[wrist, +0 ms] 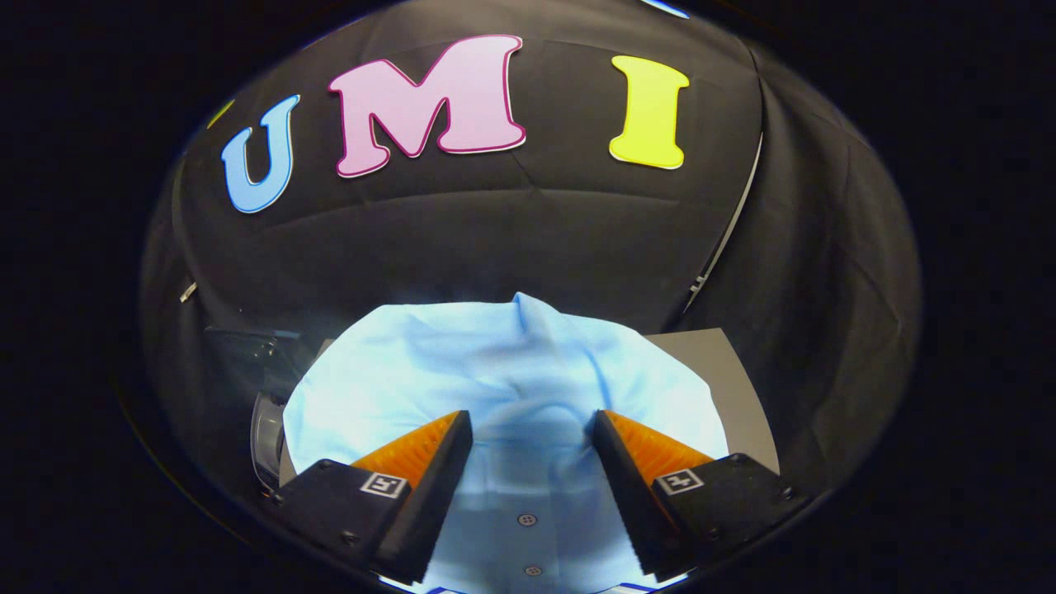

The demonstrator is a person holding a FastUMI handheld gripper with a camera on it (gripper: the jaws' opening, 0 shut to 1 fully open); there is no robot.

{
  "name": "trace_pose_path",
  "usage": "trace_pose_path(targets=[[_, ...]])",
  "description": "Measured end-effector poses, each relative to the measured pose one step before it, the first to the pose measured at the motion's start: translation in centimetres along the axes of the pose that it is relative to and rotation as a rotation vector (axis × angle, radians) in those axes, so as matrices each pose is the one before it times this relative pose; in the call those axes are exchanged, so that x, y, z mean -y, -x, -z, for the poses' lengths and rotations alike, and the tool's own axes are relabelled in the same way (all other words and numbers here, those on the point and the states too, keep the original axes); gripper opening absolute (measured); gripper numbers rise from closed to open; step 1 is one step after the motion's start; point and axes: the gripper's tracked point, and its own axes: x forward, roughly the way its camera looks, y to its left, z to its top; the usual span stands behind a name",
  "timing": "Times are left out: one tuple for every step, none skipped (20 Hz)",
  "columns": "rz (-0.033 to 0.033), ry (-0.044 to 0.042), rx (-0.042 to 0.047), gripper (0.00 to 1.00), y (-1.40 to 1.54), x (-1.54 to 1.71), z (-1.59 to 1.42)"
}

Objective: Put the clothes into the washing machine and then close the washing machine lid.

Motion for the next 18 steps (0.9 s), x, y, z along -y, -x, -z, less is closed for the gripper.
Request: trace_pose_path(targets=[[0.01757,-0.00152,-0.00142,0.72,-0.127,0.282,-0.045],[0.01264,-0.00234,-0.0017,0.5,0.018,0.138,-0.105],[0.00239,0.01386,-0.0029,0.28,-0.028,-0.15,-0.016],[0.00103,0.00838,0.01222,0.28,-0.095,-0.04,-0.233],[-0.00428,0.0056,0.00769,0.13,-0.177,-0.035,0.22],[-0.00457,0.00057,0.01162,0.14,0.171,0.085,-0.186],[-0.00607,-0.0094,0.0138,0.14,0.078,0.063,-0.064],[0.0005,-0.02011,0.02265,0.14,0.086,0.206,-0.408],[0.00173,-0.00745,0.01758,0.05,0.099,0.058,0.1],[-0.0017,-0.00185,0.01695,0.05,0.218,0.071,-0.186],[-0.00124,0.00096,0.01218,0.05,0.288,0.063,-0.151],[-0.00274,-0.01049,0.01198,0.05,0.41,0.104,-0.289],[-0.00323,-0.01767,0.01612,0.05,0.623,0.136,-0.377],[-0.00188,-0.01326,0.0208,0.05,0.788,0.011,-0.507],[0.00063,-0.00246,0.02337,0.05,0.847,-0.031,-0.677],[-0.00135,0.00836,0.02672,0.05,0.858,-0.135,-0.704],[-0.00329,0.01012,0.02414,0.05,1.019,-0.202,-0.815],[-0.00961,0.00154,0.02428,0.05,1.029,-0.351,-0.926]])
